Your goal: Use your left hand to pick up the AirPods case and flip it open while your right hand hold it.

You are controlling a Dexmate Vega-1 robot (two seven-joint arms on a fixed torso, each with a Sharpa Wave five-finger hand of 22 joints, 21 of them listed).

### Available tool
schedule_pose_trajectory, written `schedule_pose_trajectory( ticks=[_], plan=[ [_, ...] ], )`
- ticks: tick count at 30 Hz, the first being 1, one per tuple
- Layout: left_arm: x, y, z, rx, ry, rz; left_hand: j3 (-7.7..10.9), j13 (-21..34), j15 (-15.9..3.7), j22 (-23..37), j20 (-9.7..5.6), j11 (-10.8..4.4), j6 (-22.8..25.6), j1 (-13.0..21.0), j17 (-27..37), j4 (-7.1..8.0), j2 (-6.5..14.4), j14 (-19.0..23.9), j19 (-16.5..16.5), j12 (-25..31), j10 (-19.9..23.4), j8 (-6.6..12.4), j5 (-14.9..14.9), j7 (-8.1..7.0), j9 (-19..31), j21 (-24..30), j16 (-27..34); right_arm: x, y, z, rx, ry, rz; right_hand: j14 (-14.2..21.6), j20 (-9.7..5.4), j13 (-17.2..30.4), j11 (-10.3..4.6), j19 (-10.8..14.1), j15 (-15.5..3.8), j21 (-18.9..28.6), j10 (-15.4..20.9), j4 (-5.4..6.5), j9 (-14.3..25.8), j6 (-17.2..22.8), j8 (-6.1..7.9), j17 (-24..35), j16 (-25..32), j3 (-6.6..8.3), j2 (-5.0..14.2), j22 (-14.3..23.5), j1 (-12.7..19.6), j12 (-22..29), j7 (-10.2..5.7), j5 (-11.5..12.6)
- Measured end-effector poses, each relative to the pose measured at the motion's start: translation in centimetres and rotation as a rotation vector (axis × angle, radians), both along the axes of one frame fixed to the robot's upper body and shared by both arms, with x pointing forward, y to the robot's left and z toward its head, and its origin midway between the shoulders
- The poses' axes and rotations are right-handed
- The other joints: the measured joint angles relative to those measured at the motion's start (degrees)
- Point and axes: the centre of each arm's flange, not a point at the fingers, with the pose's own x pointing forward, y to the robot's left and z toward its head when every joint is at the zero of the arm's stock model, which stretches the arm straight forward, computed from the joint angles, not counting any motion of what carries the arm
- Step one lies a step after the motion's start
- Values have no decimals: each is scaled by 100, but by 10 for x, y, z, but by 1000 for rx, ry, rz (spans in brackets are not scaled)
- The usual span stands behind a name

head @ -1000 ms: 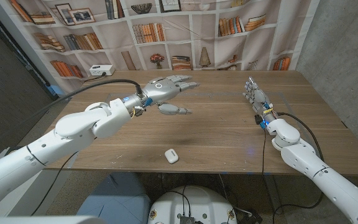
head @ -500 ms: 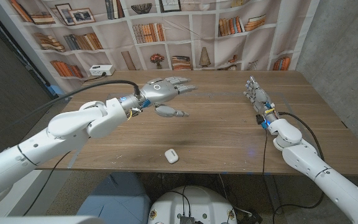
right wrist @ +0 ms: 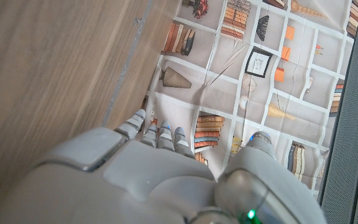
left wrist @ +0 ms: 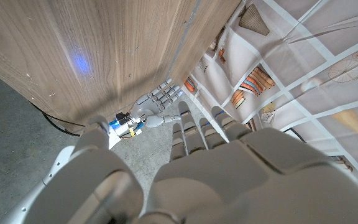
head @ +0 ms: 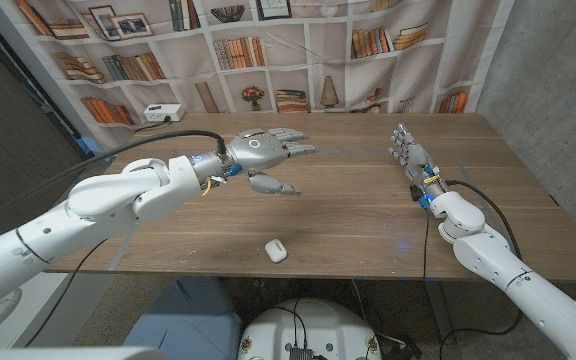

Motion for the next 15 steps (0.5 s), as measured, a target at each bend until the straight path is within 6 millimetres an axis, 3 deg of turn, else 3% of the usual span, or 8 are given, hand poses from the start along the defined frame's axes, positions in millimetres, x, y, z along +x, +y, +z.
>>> schedule_pose_trajectory(
  ticks=[5,15],
  plan=[
    [-2,0,1,17,-7,6,37,-15,0,0,31,0,-80,134,0,-2,134,-1,-31,-29,0,-27,0,-80,0,0,0,0,3,1,-1,-2,9,0,19,0,0,-19,0,0,0,0,0,0,0,0,0,0,0,0,0,0,0,0],
    [-5,-2,7,72,-23,36,67,-14,42,0,39,-22,-307,239,0,-33,132,-43,-83,-42,-63,-113,0,-120,0,-25,0,1,5,2,0,-2,16,0,49,0,0,-49,0,0,0,0,0,0,0,0,0,0,25,0,25,0,0,0]
  ],
)
